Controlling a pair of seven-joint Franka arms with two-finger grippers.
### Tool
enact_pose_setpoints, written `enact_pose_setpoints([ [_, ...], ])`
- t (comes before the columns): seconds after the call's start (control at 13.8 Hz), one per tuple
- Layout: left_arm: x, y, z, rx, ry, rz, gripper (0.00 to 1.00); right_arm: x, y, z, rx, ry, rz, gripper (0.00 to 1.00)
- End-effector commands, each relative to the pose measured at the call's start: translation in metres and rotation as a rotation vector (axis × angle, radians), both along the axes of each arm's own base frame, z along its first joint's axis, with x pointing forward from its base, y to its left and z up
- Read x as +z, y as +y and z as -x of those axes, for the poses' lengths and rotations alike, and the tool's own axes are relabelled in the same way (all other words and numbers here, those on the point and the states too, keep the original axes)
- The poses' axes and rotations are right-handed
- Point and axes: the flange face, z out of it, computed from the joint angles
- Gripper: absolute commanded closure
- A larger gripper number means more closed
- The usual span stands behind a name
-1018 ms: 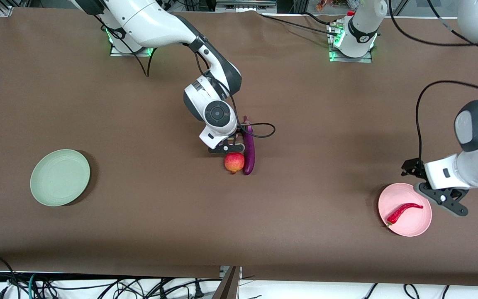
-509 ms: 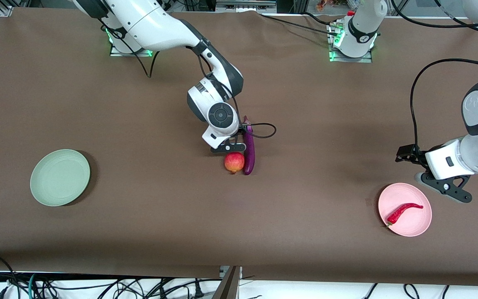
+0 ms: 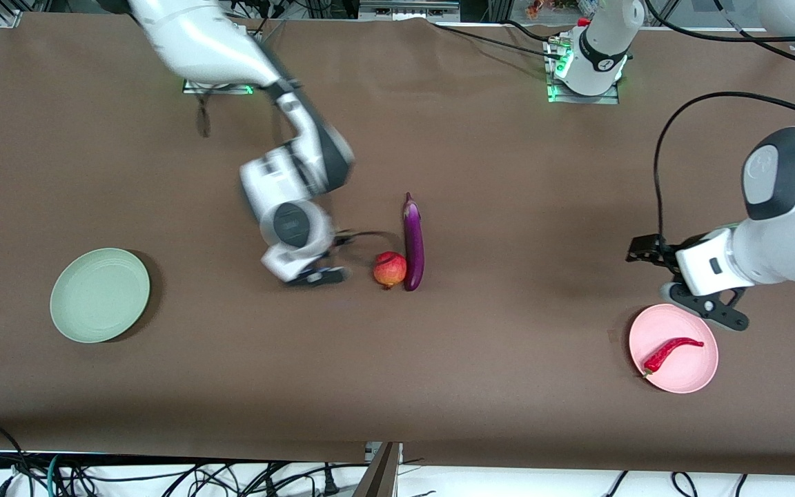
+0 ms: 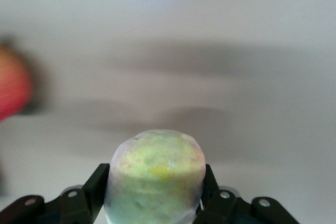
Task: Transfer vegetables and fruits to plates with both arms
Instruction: 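Carry the peach onto the green plate with the right gripper and release, then grasp the purple eggplant with the left gripper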
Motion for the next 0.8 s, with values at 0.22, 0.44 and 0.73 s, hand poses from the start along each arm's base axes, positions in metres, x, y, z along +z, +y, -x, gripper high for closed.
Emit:
enact_pose_setpoints([
  [0.22, -0.017, -0.111, 0.028, 0.180, 0.078, 0.051, 0.00, 0.003, -0.281, -0.058, 0.118, 0.029, 0.020, 0.94],
  [0.44, -0.055, -0.199, 0.056, 0.242, 0.055, 0.020, 0.00, -0.014, -0.348, -0.072, 0.209, -0.063, 0.012, 0.94],
  [0.73, -0.146, -0.301, 0.115, 0.284, -0.034, 0.043, 0.00, -0.035, -0.400, -0.070, 0.234, -0.076, 0.006, 0.94],
])
